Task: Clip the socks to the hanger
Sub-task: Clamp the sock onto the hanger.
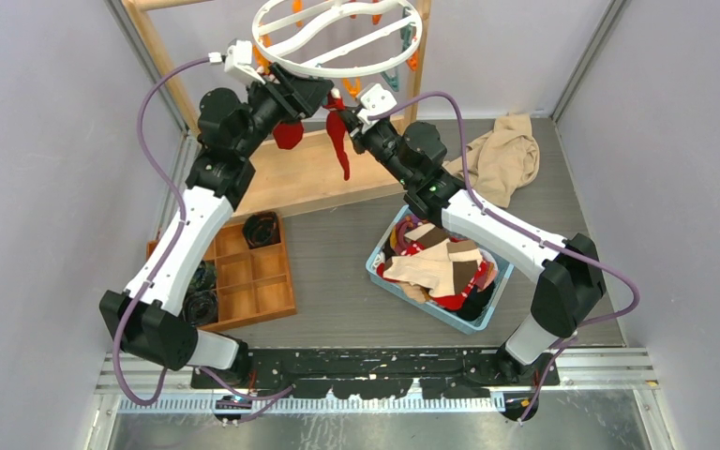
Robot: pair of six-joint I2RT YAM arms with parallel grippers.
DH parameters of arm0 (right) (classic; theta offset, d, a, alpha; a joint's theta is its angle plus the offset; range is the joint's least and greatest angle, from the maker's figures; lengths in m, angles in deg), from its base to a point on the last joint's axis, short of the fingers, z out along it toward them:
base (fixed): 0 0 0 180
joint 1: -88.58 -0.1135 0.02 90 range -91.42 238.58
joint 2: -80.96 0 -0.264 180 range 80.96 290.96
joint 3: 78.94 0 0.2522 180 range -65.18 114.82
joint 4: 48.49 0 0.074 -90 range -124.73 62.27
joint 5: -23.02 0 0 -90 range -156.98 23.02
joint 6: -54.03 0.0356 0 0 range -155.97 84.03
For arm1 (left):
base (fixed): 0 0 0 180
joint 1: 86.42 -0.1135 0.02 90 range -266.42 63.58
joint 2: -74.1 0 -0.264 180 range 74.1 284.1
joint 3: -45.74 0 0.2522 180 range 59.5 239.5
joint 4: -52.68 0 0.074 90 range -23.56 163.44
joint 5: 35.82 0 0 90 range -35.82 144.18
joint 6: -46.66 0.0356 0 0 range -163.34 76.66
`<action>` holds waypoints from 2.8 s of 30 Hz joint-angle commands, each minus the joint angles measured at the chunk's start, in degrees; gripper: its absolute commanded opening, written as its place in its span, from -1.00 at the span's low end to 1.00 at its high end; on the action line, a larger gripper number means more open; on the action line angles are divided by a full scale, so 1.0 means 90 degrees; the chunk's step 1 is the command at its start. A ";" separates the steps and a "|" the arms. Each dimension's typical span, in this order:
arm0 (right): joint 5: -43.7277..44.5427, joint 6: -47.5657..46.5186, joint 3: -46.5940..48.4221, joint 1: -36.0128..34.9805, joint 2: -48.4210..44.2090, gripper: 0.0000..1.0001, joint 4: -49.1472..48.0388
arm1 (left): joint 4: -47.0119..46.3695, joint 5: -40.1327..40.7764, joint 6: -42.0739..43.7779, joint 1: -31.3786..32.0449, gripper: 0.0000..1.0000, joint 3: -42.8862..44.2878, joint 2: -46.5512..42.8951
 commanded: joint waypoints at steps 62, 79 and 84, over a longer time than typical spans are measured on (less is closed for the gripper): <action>0.0426 -0.0677 -0.0179 -0.0206 -0.0529 -0.99 -0.0559 | 0.0650 0.2400 0.0727 0.0693 -0.99 0.0745 -0.0016; 0.0645 -0.0690 0.0210 -0.0313 -0.0356 -0.99 -0.0433 | 0.0638 0.2469 0.0732 0.0718 -0.99 0.0685 -0.0013; 0.0645 -0.0676 0.0218 -0.0387 -0.0344 -0.99 -0.0407 | 0.0620 0.2530 0.0726 0.0722 -0.99 0.0695 -0.0024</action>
